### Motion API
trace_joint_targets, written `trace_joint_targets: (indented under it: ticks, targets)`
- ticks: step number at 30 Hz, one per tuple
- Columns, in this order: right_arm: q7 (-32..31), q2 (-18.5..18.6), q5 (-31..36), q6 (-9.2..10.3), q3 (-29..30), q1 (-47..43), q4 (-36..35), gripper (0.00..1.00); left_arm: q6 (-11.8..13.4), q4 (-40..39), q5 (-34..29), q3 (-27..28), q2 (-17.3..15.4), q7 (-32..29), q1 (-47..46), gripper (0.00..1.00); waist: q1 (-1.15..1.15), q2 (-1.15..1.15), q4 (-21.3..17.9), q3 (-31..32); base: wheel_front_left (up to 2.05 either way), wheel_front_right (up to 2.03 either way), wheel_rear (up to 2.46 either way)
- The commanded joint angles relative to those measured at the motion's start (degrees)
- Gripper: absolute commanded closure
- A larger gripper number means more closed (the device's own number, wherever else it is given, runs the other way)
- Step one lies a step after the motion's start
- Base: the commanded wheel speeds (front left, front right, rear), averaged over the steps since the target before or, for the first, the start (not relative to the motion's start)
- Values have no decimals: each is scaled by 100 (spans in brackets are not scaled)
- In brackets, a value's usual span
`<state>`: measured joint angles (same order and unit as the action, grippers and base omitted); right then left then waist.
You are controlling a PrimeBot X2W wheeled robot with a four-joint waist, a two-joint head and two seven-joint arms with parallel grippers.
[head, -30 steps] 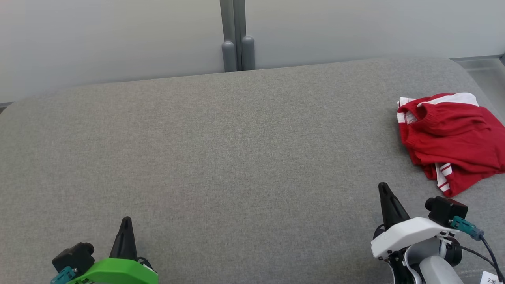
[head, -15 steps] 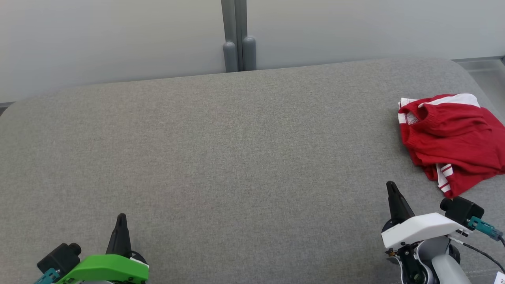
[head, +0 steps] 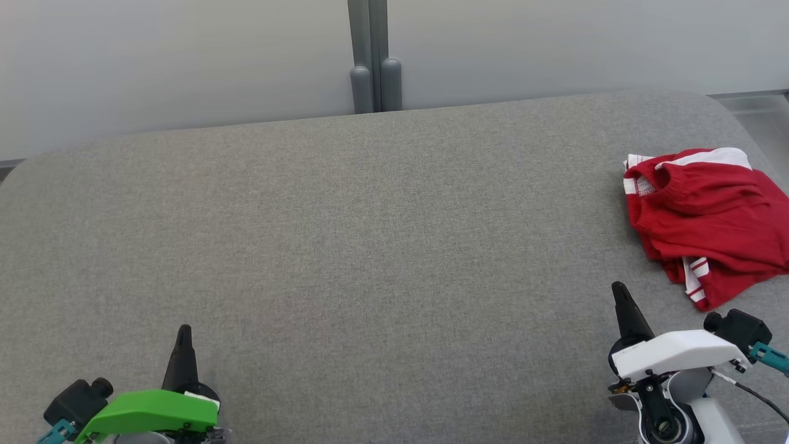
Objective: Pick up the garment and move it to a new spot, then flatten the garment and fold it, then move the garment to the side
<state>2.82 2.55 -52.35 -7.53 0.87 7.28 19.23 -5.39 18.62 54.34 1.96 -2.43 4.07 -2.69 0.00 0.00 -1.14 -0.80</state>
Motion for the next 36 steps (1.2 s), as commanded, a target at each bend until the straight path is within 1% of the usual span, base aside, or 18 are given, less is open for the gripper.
trace_joint_targets:
  ticks: [1, 14, 36]
  targets:
    - [-47, 26, -172, 2, 38, 72, -99, 100, -36, -92, 176, 43, -35, -30, -165, 100, 0, 0, 2, 1, 0, 0, 0]
    - [-283, 31, -1030, 2, 176, 63, -174, 100, -77, -188, 1001, 121, -41, -232, -212, 100, 0, 0, 22, 11, 0, 0, 0]
    - [-635, 38, -2318, 2, 386, 47, -283, 100, -140, -333, 2227, 246, -52, -535, -279, 100, 0, 0, 56, 30, 0, 0, 0]
